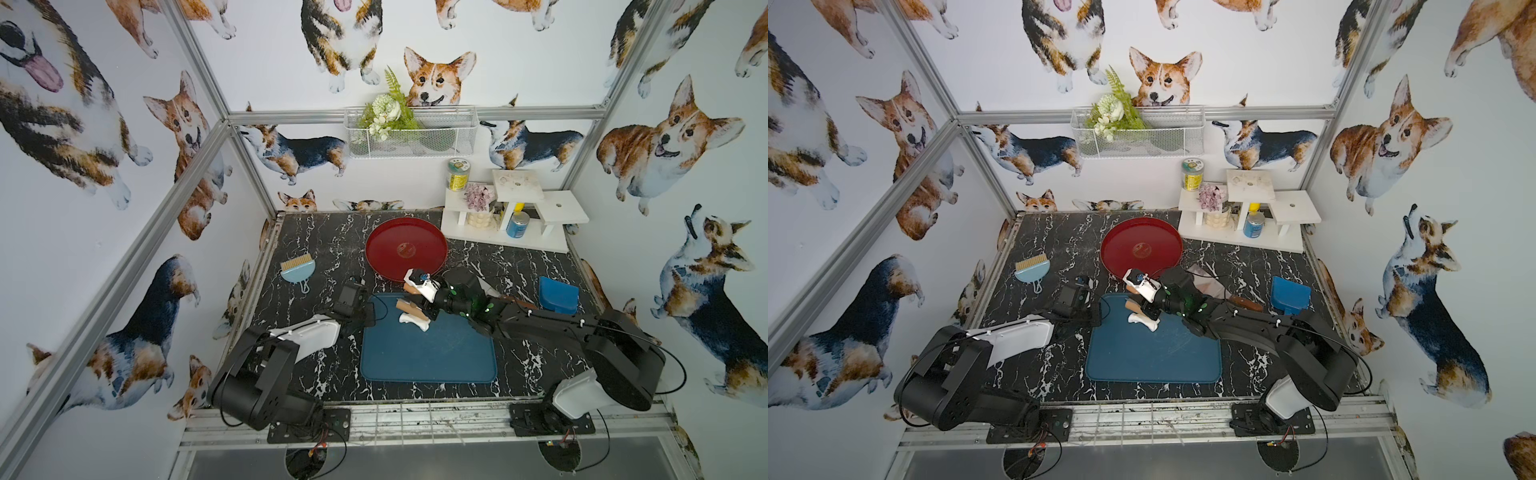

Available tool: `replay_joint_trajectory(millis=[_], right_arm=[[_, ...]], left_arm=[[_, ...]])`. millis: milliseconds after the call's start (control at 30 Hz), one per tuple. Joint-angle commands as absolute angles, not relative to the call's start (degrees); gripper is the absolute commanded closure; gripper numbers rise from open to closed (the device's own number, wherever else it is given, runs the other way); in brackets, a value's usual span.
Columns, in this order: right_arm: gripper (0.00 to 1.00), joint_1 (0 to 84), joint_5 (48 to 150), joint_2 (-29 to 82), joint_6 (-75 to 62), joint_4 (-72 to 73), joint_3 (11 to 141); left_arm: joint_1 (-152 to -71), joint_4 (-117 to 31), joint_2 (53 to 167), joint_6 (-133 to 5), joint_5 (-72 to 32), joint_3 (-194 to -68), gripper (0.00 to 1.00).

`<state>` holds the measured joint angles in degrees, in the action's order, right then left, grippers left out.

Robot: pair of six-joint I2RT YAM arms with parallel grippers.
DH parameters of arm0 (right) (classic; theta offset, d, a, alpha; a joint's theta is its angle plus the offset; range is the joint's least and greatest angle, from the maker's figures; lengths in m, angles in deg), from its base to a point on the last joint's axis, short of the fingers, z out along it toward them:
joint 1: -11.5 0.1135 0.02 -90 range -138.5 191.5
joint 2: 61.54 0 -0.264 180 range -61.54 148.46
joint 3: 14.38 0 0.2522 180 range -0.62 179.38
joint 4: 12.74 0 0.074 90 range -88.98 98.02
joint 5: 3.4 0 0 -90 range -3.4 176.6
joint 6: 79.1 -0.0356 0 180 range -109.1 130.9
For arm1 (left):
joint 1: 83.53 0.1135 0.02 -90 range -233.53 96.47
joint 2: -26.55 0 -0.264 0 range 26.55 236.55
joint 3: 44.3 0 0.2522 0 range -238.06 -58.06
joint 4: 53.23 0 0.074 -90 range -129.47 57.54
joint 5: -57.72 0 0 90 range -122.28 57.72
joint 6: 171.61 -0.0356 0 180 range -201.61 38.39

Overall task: Roll out the dumpling wrappers from the dough
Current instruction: Flatten out the dough on the work surface.

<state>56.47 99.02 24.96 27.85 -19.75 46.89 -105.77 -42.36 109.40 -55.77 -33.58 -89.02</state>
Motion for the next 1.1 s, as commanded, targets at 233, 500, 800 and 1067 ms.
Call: replay_joint_trajectory(millis=[233, 500, 800, 1067], right_arm=[[1.0, 56.51, 107.65, 23.46, 42.89, -4.78, 50.05], [1.0, 56.52, 113.76, 17.92, 45.8, 0.45, 46.89], [1.0, 56.52, 102.78, 13.46, 33.66, -13.86, 43.02], [1.0, 56.55, 79.61, 11.4, 0.88, -18.78, 46.46]], left_arm=[[-105.77, -42.53, 109.39, -56.04, -34.41, -88.96, 1.0], [-105.77, -42.37, 109.43, -56.04, -34.31, -88.99, 1.0], [-105.86, -42.72, 109.79, -56.21, -34.08, -89.04, 1.0], [-106.03, -43.75, 109.52, -56.3, -34.13, -88.64, 1.0]])
